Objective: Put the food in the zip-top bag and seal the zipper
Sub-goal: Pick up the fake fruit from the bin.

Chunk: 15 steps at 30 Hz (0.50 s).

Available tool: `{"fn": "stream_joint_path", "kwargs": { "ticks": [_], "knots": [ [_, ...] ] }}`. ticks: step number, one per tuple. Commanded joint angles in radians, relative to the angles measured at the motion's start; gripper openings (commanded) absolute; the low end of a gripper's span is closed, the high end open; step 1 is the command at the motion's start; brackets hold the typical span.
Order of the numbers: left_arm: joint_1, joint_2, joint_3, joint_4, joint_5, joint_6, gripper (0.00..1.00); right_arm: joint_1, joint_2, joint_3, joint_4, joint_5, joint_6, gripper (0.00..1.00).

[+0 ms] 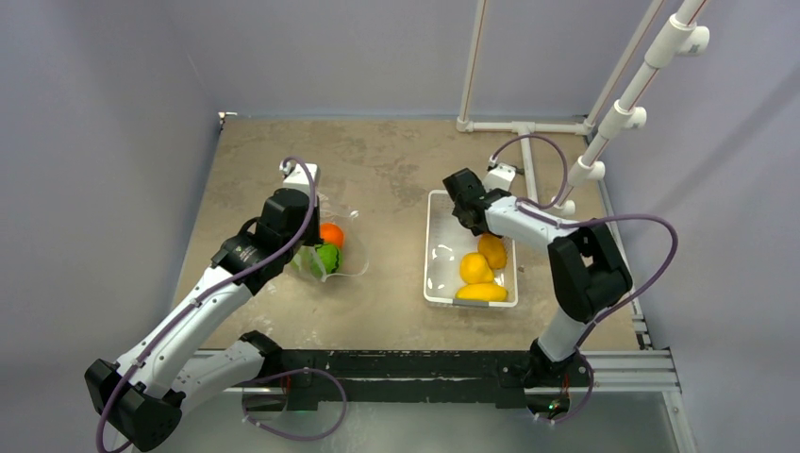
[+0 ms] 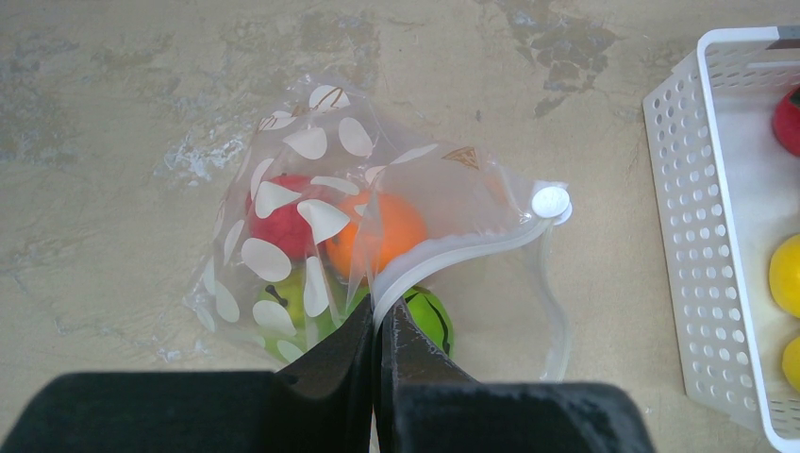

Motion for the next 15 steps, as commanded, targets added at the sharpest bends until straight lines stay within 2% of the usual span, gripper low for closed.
{"fn": "stream_joint_path", "kwargs": {
  "ticks": [1,5,8,15],
  "knots": [
    [0.0,-0.022,0.006,0.03,0.002,0.007,0.0,-0.019,0.031,0.024,0.015,0.028,0.01,0.87],
    [0.0,-0.02,0.005,0.03,0.004,0.006,0.0,-0.022,0.045,0.027,0.02,0.027,0.006,0.84],
    [0.001,-0.021,0.006,0.03,0.004,0.007,0.0,-0.022,0.046,0.029,0.018,0.028,0.01,0.76],
    [0.0,-0.02,0.005,0.03,0.004,0.008,0.0,-0.023,-0.003,0.028,0.013,0.025,0.002,0.48]
  ]
}}
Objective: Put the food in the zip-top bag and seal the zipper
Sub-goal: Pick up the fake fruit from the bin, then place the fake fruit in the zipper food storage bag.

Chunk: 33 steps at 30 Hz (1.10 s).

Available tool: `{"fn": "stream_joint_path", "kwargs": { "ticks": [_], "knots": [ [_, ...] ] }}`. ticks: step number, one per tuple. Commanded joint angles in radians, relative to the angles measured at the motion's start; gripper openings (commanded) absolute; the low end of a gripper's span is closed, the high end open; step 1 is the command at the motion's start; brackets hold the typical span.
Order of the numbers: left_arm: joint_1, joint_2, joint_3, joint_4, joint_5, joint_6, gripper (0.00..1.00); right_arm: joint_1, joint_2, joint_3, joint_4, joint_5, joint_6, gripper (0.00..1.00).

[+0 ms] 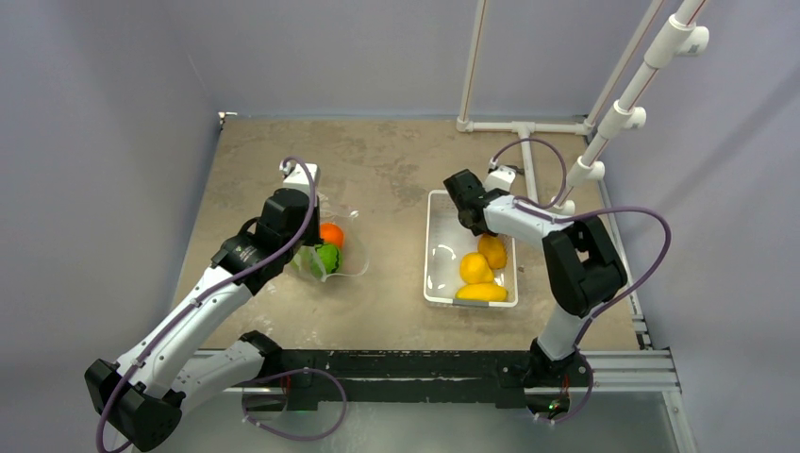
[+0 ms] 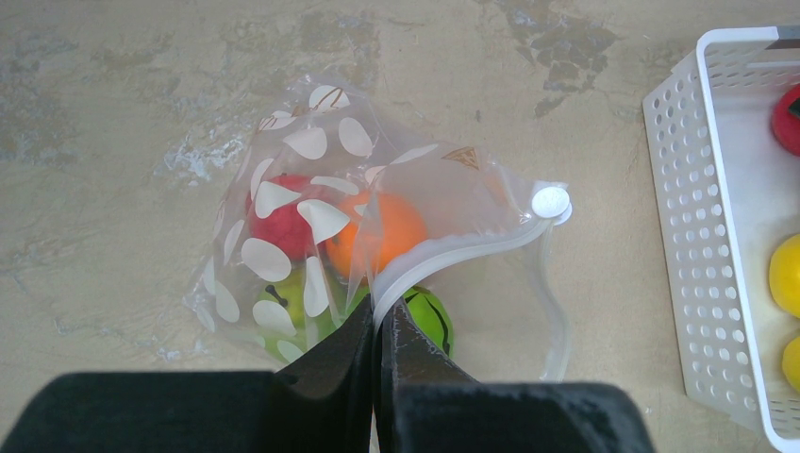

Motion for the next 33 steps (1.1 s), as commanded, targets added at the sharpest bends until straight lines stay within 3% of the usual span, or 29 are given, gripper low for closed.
{"fn": "stream_joint_path", "kwargs": {
  "ticks": [1,3,10,17,33],
  "knots": [
    [0.001,-0.02,0.005,0.03,0.002,0.008,0.0,-0.002,-0.067,0.03,0.01,0.022,0.001,0.43],
    [0.0,-0.019,0.005,0.03,0.001,0.008,0.0,-0.004,-0.095,0.031,0.016,0.015,-0.012,0.35],
    [0.0,-0.017,0.006,0.03,-0.002,0.008,0.0,0.001,-0.214,0.023,0.055,-0.063,-0.095,0.23],
    [0.0,-0.013,0.006,0.03,-0.004,0.007,0.0,0.078,-0.347,0.029,0.109,-0.205,-0.173,0.18],
    [0.0,-0.013,0.004,0.033,-0.009,0.01,0.0,0.434,-0.477,0.027,0.351,-0.463,-0.342,0.13]
  ]
}}
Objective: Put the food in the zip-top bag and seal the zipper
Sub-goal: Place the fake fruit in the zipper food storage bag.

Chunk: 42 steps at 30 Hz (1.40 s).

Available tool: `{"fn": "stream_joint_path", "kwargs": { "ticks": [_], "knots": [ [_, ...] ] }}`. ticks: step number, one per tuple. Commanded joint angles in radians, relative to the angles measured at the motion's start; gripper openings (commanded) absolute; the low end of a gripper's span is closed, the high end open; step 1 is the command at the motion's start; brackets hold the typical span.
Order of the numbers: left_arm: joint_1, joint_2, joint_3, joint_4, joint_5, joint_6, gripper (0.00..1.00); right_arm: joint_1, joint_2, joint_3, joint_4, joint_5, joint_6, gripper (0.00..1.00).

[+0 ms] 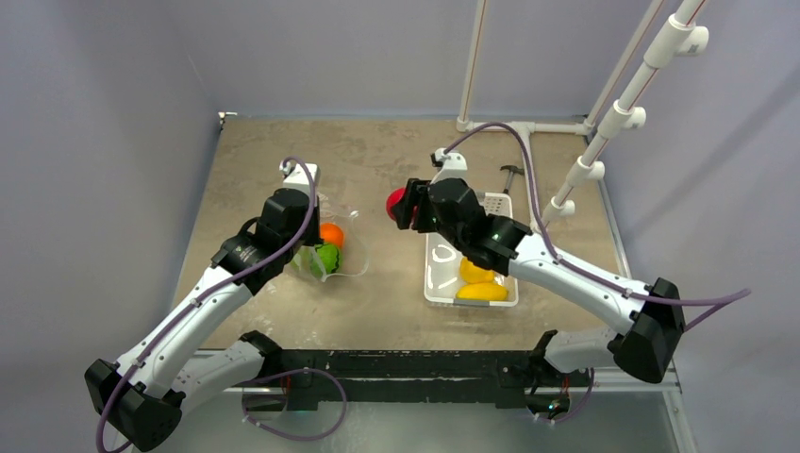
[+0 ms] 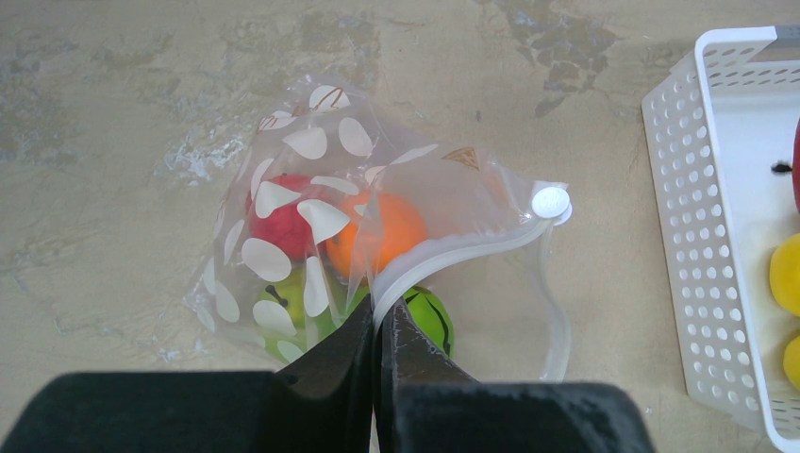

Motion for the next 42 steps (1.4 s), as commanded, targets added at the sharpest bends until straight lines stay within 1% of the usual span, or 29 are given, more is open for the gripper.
{"fn": "stream_joint_path", "kwargs": {
  "ticks": [1,10,14,32,35,38,42],
  "knots": [
    [0.0,-0.012,0.004,0.033,-0.007,0.01,0.0,0.069,-0.044,0.008,0.144,-0.13,-0.103,0.14],
    [0.001,-0.013,0.004,0.033,-0.006,0.01,0.0,0.208,0.051,0.059,0.154,-0.158,-0.157,0.14],
    [0.001,-0.012,0.004,0.033,-0.005,0.009,0.0,0.239,0.106,0.08,0.162,-0.151,-0.171,0.15],
    [0.001,-0.012,0.004,0.034,0.003,0.01,0.0,0.248,0.387,0.214,0.249,-0.09,-0.142,0.17],
    [0.0,-0.012,0.004,0.034,0.004,0.009,0.0,0.248,0.413,0.22,0.281,-0.059,-0.14,0.19],
    [0.0,-0.011,0.005,0.037,0.007,0.01,0.0,0.248,0.451,0.235,0.303,-0.012,-0.125,0.25],
    [0.001,-0.011,0.004,0.038,0.012,0.011,0.0,0.248,0.514,0.287,0.303,0.056,-0.085,0.26]
  ]
}}
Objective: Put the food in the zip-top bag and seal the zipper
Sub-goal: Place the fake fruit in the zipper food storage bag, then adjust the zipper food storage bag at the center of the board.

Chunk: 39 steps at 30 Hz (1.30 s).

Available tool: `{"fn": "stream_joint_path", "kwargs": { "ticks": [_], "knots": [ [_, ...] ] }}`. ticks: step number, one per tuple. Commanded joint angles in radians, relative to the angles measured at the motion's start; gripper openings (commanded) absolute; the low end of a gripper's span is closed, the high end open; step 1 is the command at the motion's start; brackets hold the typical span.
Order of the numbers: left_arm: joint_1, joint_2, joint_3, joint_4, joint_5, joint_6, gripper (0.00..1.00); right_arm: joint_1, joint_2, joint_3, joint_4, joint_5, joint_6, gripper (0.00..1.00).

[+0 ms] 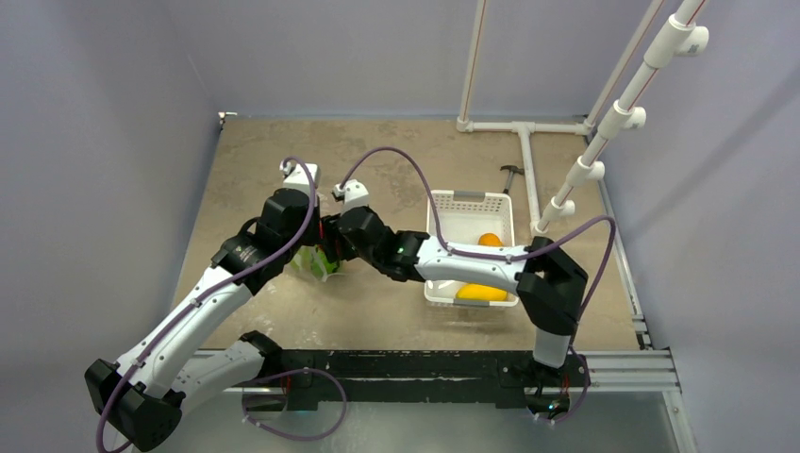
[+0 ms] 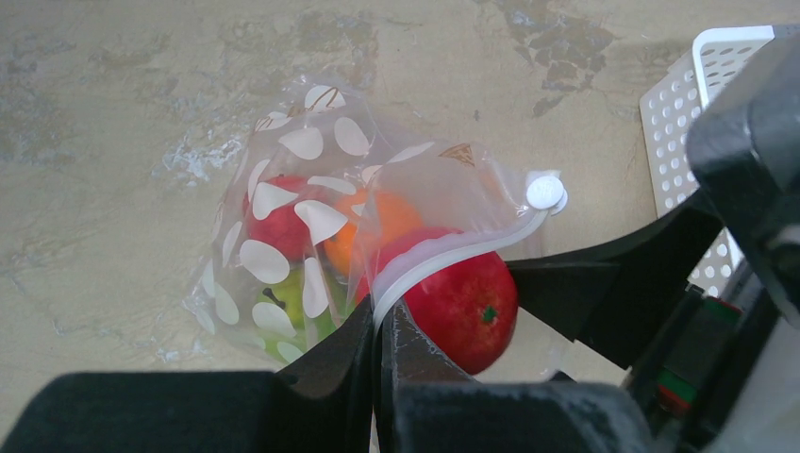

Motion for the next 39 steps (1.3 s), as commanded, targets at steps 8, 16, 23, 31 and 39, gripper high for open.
{"fn": "stream_joint_path", "kwargs": {
  "ticks": [8,16,23,31,39],
  "knots": [
    [0.0,-0.009,0.003,0.038,0.013,0.012,0.0,0.0,0.093,0.122,0.097,0.197,0.105,0.46],
    [0.0,-0.008,0.002,0.034,-0.007,0.01,0.0,0.002,0.105,0.102,0.117,0.199,0.133,0.89],
    [0.0,-0.003,0.004,0.031,-0.019,0.006,0.0,0.002,0.009,0.03,0.139,0.189,0.139,0.96],
    [0.002,0.001,0.005,0.031,-0.023,0.005,0.0,0.002,-0.126,-0.03,0.073,0.155,0.199,0.95],
    [0.0,0.003,0.004,0.029,-0.023,0.004,0.0,0.002,-0.178,-0.071,-0.1,0.154,0.345,0.9]
  ]
}}
